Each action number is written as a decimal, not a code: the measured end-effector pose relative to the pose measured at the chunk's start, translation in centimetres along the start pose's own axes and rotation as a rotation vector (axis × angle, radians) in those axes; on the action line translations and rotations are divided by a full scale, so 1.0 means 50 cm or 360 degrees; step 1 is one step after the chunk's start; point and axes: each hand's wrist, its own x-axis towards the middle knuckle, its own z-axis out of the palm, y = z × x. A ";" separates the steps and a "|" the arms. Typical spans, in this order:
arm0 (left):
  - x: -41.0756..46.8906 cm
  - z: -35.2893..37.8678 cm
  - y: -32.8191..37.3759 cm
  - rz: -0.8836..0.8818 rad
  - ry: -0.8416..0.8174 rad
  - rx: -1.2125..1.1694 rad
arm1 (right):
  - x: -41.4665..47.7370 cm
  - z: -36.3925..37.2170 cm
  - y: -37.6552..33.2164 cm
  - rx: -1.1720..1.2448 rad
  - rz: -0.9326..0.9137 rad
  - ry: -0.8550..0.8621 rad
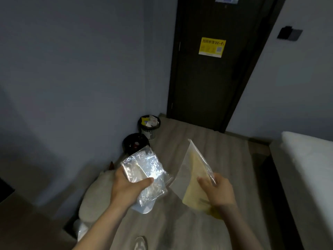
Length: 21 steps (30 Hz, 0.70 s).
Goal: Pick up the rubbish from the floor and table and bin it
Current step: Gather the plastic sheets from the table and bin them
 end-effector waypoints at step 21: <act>0.768 0.281 0.179 -0.0103 0.0041 0.0045 | 0.743 0.155 -0.170 -0.0147 -0.0021 -0.0081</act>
